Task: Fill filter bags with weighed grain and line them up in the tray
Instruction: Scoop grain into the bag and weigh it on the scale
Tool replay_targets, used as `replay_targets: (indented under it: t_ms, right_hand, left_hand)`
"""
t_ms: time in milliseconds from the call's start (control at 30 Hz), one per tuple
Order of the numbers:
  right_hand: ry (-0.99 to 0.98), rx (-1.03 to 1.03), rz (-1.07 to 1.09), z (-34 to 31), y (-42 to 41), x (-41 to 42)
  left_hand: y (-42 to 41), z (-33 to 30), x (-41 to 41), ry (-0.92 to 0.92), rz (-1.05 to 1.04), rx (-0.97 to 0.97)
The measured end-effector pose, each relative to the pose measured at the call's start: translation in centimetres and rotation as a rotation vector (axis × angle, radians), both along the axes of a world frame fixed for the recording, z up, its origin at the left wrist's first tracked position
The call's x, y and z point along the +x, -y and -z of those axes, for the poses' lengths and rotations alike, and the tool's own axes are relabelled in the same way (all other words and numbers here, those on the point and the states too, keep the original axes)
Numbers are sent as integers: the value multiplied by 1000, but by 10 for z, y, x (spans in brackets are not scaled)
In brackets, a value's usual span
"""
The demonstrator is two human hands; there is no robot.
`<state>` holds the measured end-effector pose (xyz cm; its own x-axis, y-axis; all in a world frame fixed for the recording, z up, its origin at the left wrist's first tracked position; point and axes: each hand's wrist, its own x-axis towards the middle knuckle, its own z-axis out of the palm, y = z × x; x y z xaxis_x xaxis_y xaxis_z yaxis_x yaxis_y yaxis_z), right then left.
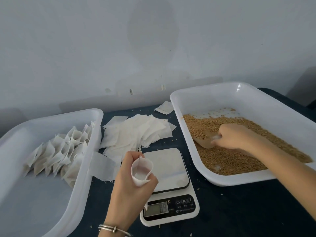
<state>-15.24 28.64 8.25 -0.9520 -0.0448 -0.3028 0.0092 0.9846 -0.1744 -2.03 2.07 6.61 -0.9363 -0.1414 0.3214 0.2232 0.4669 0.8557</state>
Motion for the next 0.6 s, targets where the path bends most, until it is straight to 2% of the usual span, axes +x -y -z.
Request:
replay_targets:
  t_ms: [233, 500, 600]
  right_hand:
    - [-50, -130, 31, -10, -36, 13]
    - [-192, -13, 85, -32, -76, 36]
    - [-190, 8, 119, -37, -78, 39]
  left_hand:
    - [9, -1, 3, 32, -19, 38]
    - [-3, -1, -2, 47, 20, 55]
    - [-5, 1, -3, 57, 26, 51]
